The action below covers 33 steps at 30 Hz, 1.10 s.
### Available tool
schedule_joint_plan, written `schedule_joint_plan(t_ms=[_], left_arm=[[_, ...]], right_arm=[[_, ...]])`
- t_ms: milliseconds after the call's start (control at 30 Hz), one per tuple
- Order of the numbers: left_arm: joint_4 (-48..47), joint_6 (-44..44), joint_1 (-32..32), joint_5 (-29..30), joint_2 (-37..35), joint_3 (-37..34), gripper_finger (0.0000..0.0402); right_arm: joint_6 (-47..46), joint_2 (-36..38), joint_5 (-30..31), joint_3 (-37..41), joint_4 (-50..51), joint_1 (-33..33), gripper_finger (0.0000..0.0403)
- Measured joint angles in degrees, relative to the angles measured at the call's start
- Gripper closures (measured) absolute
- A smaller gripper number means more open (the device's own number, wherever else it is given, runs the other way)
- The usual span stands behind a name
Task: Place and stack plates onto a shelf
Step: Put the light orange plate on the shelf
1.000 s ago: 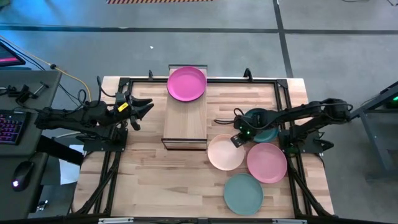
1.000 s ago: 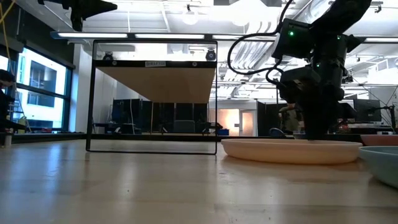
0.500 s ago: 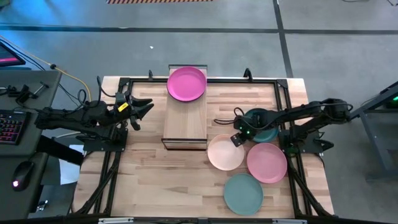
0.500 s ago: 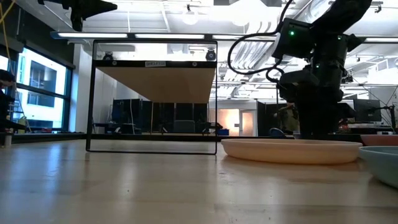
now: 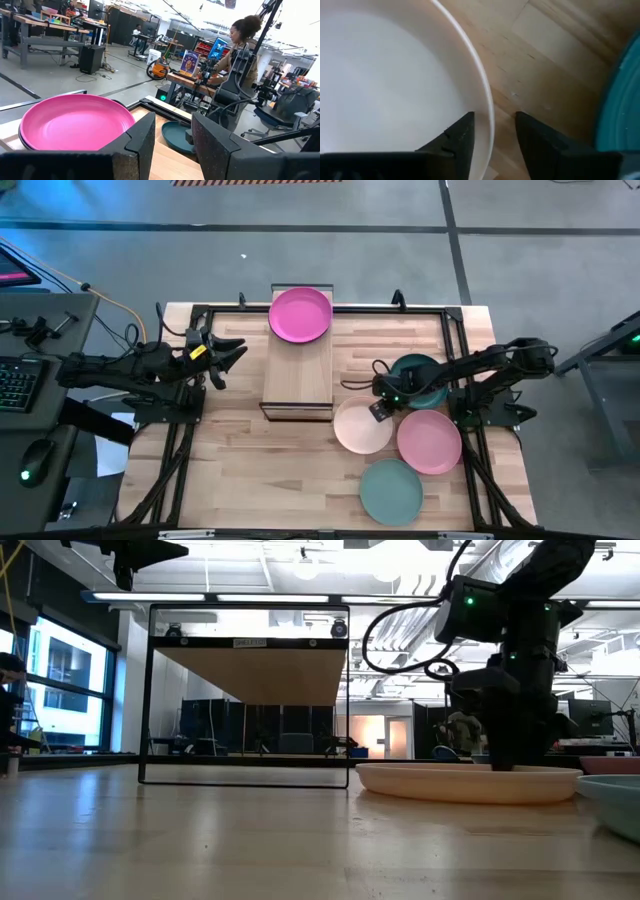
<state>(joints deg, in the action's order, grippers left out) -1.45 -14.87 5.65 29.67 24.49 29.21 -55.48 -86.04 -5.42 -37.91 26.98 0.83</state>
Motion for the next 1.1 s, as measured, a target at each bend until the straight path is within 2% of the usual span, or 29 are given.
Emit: schedule_joint_plan(t_ms=[100, 200, 233, 433, 633, 767, 900, 1000, 1100], left_arm=[[0.00, 0.02, -0.01, 0.00, -0.01, 0.00, 0.0284], [0.00, 0.02, 0.00, 0.02, -0.01, 0.00, 0.0284], [0.00, 0.02, -0.02, 0.02, -0.02, 0.00, 0.0284], [0.02, 0.02, -0.01, 0.02, 0.00, 0.00, 0.0284], [0.07, 0.02, -0.02, 0.04, -0.02, 0.00, 0.0284], [1.11, 0.04, -0.02, 0.04, -0.02, 0.00, 0.0284], [3.12, 0.04, -0.01, 0.04, -0.02, 0.00, 0.0284], [5.49, 0.07, -0.01, 0.07, -0.02, 0.00, 0.0284], [6.09, 0.08, 0.00, 0.07, -0.02, 0.00, 0.0284]], right_arm=[[-0.01, -0.05, 1.51, 0.01, 0.63, -0.36, 0.0308], [0.29, 0.02, 1.61, 0.07, 0.75, -0.34, 0.0377], [0.36, 0.03, 1.66, 0.09, 0.77, -0.35, 0.0389], [2.32, 2.85, -0.86, 0.46, 1.16, 0.92, 0.0400], [7.61, 12.89, -7.87, 0.42, 6.81, 4.87, 0.0403], [13.06, 21.48, -15.11, 0.42, 13.98, 7.92, 0.0403], [15.27, 29.25, -26.00, 0.39, 17.41, 10.48, 0.0403], [12.76, 33.49, -32.51, 0.07, 14.83, 11.23, 0.0403], [9.50, 35.36, -32.60, -1.68, 9.06, 11.01, 0.0403]])
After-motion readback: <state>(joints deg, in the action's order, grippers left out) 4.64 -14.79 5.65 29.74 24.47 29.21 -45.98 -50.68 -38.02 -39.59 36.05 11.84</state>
